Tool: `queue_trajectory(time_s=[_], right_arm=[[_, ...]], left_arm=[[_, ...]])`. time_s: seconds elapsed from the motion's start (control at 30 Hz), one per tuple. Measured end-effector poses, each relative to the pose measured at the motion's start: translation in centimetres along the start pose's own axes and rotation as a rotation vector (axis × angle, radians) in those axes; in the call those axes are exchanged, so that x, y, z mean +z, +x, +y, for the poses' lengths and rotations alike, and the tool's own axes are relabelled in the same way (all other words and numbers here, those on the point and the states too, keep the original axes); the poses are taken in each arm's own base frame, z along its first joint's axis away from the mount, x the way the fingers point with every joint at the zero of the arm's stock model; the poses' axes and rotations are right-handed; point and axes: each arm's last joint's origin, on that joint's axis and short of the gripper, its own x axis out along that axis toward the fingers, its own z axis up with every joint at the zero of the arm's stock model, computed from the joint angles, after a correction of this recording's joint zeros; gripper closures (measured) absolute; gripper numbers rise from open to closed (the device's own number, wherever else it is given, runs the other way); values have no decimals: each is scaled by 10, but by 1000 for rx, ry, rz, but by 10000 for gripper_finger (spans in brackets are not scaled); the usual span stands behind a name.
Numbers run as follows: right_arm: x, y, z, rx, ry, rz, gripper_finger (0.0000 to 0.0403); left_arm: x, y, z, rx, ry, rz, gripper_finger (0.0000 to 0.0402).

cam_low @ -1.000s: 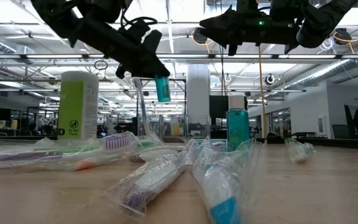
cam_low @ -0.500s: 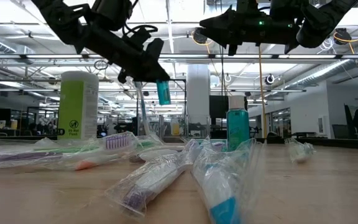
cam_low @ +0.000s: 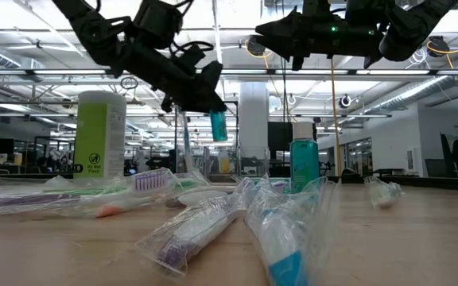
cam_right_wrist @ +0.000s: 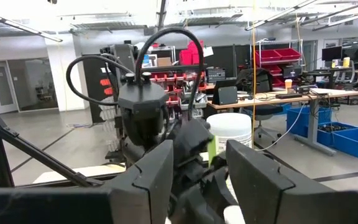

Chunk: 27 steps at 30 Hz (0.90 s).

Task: Pick & Place toothbrushing station
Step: Put the left blue mouthwash into the transparent organizer

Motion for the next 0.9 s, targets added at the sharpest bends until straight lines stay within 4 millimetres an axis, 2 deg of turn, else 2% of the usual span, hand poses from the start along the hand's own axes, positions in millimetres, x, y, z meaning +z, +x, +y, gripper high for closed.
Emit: queue_trajectory(time_s=[0.2, 0.9], right_arm=[[0, 0, 0, 0, 0, 4, 261], [-1, 0, 0, 0, -4, 6, 261]], left_arm=[[0, 14, -2, 4, 28, 47, 316], [-2, 20, 16, 38, 28, 92, 316]])
